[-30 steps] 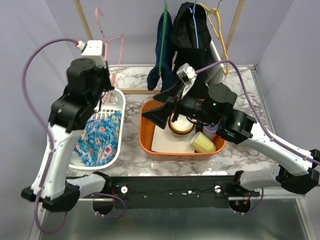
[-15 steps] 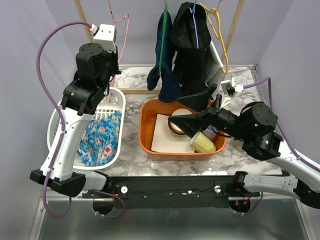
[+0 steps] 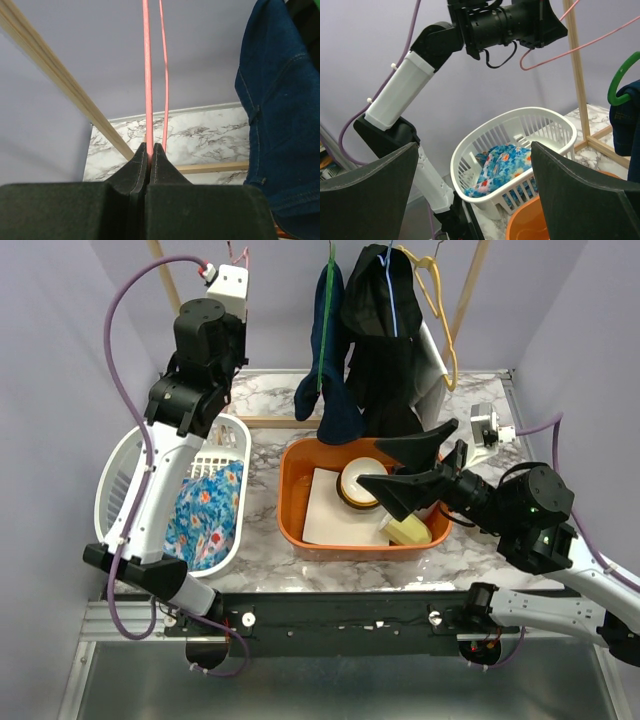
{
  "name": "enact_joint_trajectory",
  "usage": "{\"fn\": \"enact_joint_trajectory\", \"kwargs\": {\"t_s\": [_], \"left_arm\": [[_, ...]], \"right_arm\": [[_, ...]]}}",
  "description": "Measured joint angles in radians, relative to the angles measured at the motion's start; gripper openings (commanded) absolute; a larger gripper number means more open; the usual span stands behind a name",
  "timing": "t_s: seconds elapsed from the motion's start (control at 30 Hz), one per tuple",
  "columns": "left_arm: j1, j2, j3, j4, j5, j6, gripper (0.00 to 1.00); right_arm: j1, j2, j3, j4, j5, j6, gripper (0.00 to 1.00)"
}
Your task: Remove the skirt from the hanger
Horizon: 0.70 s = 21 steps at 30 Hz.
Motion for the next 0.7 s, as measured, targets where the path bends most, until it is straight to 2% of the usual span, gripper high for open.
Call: {"fn": "enact_joint_trajectory", "kwargs": {"t_s": [0.17, 0.27, 0.3, 0.37, 0.5, 0.7], "left_arm": [[0.033, 0.069, 0.011, -0.011, -0.013, 0.002, 0.0], [0.066, 0.085, 0.001, -0.021, -0.005, -0.017, 0.24], [0.072, 0.087, 0.0, -0.021, -0.004, -0.022, 0.42], [0.082, 0.087, 0.0, -0.027, 0.003, -0.034, 0.52], [0.087, 0.08, 0.003, -0.056, 0.016, -0.053, 0.88], [0.086, 0.0, -0.016, -0.09, 0.037, -0.077, 0.99]], "right_arm": [[0.0, -0.008, -0.008, 0.005, 0.012, 0.0, 1.0], [0.0, -0.01, -0.01, 0.005, 0.019, -0.001, 1.0], [0.0, -0.012, -0.011, 0.005, 0.021, -0.001, 1.0], [0.0, -0.016, -0.013, 0.005, 0.023, -0.001, 1.0], [0.0, -0.019, -0.016, 0.005, 0.024, 0.0, 1.0], [0.0, -0.011, -0.016, -0.007, 0.041, 0.019, 1.0]]}}
